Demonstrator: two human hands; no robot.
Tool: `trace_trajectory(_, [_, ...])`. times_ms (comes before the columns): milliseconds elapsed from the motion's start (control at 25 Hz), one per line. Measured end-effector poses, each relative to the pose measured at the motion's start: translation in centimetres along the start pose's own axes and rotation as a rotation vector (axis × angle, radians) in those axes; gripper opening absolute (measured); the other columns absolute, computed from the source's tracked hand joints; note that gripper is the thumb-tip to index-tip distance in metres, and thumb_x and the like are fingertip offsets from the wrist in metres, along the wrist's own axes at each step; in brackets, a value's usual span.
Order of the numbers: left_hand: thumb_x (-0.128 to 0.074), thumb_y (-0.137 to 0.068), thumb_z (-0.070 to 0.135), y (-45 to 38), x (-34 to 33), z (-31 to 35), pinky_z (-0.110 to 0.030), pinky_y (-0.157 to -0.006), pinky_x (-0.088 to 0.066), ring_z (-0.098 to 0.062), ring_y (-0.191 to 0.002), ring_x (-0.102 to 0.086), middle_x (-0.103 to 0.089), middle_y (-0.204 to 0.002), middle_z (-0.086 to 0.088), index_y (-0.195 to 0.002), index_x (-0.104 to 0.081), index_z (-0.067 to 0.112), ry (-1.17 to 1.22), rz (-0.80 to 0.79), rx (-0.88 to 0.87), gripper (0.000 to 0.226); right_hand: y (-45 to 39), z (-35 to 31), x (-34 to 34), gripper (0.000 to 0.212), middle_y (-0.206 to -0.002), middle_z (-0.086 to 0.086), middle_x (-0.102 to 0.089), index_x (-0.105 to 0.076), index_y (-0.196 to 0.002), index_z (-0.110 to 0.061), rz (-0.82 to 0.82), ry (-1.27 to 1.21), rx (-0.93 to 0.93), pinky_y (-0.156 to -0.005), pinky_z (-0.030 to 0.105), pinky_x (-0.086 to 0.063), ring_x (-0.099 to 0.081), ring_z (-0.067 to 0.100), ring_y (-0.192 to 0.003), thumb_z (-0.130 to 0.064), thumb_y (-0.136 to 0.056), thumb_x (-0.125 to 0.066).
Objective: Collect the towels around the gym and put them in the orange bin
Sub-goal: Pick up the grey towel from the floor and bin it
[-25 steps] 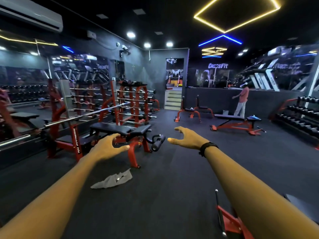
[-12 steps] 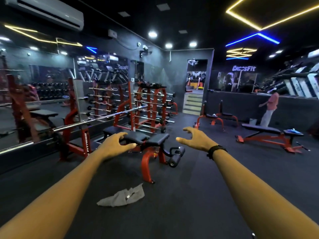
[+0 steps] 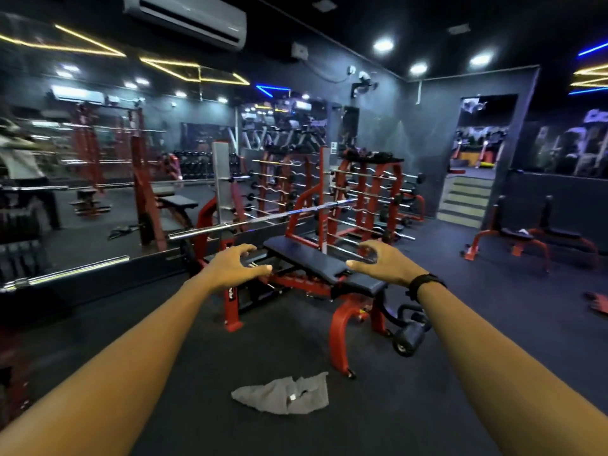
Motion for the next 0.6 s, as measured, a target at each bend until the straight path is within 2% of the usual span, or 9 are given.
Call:
trace_trajectory(160, [-0.067,-0.074,0.061,-7.4,-1.1,-1.1,-0.036,-0.102,-0.042,-0.024,-0.124,-0.050,-0.050,-0.141,-0.006,-0.142,-0.042,0.020,-0.008,0.034,0.066,0.082,-10.2,2.9,-0.7,0.074,-0.147,0.009,-0.041,-0.038,-0.142,-0.011,-0.079,0.014,0.064,-0.107,0.035,-0.035,-0.043,0.026,-0.132,-0.052,-0.085,-0.062])
trace_trajectory(280, [-0.069,-0.076,0.056,-12.4,-2.5,-3.0,-0.036,-0.106,-0.039,-0.024,-0.128,-0.047,-0.048,-0.142,-0.006,-0.142,-0.042,0.020,-0.001,0.047,0.139,0.080,-17.0,4.5,-2.4,0.077,-0.148,0.007,-0.041,-0.038,-0.142,-0.011,-0.132,-0.010,0.087,-0.107,0.032,-0.034,-0.042,0.024,-0.132,-0.053,-0.083,-0.064])
trace_trajectory(440, [-0.070,-0.074,0.058,-18.7,-4.8,-6.9,-0.036,-0.103,-0.041,-0.023,-0.124,-0.050,-0.048,-0.141,-0.007,-0.143,-0.040,0.022,0.031,0.032,0.218,0.083,-24.7,6.7,-6.1,0.077,-0.148,0.007,-0.041,-0.040,-0.143,-0.011,-0.161,-0.035,0.106,-0.107,0.031,-0.034,-0.042,0.023,-0.133,-0.053,-0.082,-0.065])
trace_trajectory(600, [-0.068,-0.076,0.058,-26.7,-7.9,-12.2,-0.038,-0.106,-0.036,-0.024,-0.132,-0.043,-0.043,-0.147,-0.007,-0.146,-0.036,0.021,0.024,0.008,0.259,0.085,-33.0,9.5,-10.8,0.065,-0.141,0.008,-0.048,-0.044,-0.138,-0.011,-0.217,-0.038,0.110,-0.096,0.022,-0.034,-0.048,0.022,-0.126,-0.042,-0.086,-0.066])
Point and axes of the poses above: each hand's wrist, its own y-axis away from the middle knuckle, its own x-axis out of the back of the hand, z = x × y, the point moved 1 cm from there along -y, towards the middle knuckle
